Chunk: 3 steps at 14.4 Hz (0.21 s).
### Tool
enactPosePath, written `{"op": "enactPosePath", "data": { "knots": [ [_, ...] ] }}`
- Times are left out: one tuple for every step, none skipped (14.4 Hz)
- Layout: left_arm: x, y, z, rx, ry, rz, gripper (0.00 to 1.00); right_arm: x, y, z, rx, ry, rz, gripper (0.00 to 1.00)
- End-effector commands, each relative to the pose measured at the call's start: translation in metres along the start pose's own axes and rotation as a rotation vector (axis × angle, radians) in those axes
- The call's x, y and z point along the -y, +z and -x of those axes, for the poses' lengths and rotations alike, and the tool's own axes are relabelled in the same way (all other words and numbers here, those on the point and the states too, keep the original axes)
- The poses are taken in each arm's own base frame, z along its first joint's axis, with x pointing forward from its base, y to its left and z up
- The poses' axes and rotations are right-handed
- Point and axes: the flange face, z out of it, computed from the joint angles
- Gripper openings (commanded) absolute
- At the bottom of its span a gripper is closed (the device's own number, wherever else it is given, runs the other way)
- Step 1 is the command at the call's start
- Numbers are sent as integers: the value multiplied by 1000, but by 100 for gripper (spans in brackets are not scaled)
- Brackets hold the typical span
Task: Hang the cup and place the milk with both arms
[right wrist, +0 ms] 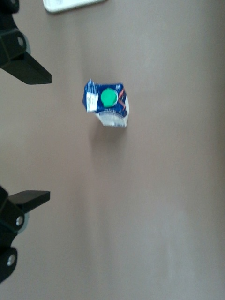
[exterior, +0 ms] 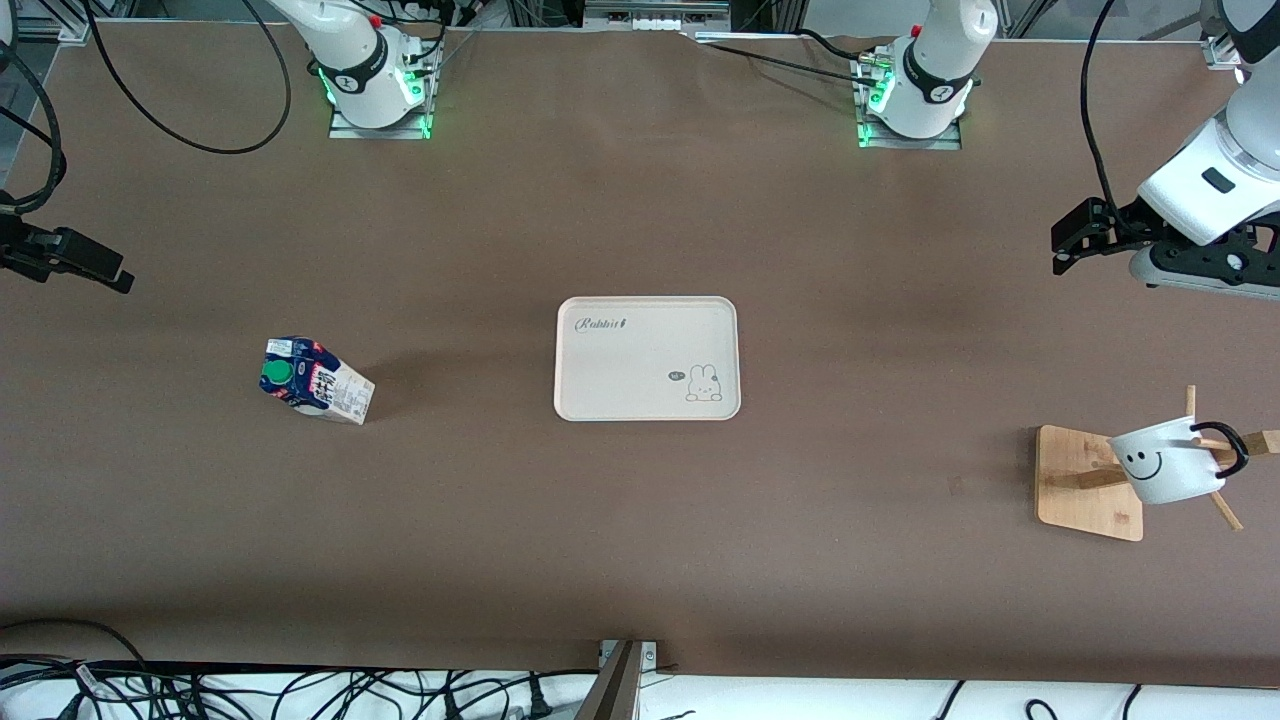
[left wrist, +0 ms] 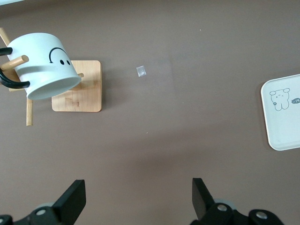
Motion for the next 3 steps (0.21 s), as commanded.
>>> {"op": "enactPosePath", "data": {
  "knots": [
    [-1, -7, -5, 4, 20, 2, 100, -1, 2, 4, 7, -39, 31, 100],
    [-2, -7, -5, 4, 22, 2, 100, -2, 2, 4, 8, -39, 33, 100],
    [-2, -8, -6, 2, 22, 2, 100, -2, 2, 4, 8, -39, 33, 100]
  ]
}}
